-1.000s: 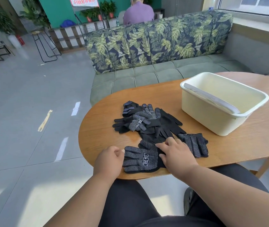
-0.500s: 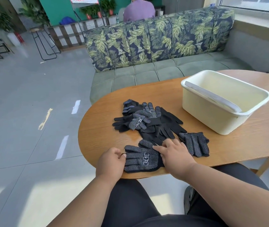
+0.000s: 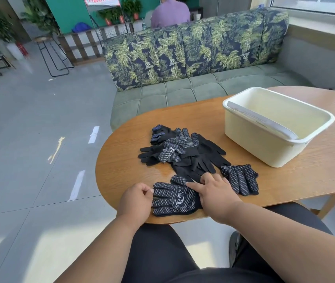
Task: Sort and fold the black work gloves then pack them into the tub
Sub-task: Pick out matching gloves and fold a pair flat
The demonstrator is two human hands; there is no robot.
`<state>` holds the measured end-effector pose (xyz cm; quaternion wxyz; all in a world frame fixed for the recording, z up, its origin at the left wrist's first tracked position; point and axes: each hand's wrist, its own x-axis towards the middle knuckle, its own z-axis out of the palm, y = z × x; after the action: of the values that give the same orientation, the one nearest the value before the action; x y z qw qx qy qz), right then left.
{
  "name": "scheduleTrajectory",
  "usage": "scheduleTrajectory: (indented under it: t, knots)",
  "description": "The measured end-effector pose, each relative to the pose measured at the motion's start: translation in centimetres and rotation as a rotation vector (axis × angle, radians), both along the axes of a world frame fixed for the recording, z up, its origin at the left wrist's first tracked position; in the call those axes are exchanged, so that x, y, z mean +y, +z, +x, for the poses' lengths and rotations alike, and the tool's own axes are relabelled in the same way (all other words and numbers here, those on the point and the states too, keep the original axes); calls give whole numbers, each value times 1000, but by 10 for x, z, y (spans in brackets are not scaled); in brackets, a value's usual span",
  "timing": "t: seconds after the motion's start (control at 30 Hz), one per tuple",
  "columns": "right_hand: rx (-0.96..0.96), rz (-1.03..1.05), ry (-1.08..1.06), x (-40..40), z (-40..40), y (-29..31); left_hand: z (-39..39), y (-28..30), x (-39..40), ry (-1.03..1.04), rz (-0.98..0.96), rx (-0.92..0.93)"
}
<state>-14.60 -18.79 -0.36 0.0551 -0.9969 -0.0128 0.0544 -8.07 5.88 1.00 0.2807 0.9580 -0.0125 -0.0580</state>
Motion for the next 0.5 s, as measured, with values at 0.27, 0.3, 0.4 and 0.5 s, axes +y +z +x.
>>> scheduleTrajectory:
  t: [0.27, 0.3, 0.4, 0.5]
  knots:
    - [2, 0, 19, 1, 0, 1, 7, -3, 7, 100, -322, 158]
    - [5, -3, 21, 1, 0, 1, 7, -3, 7, 106, -331, 166]
    - [20, -29, 26, 2, 1, 2, 9, -4, 7, 117, -353, 178]
    - [42, -52, 30, 4, 4, 6, 11, -4, 6, 132, -350, 197]
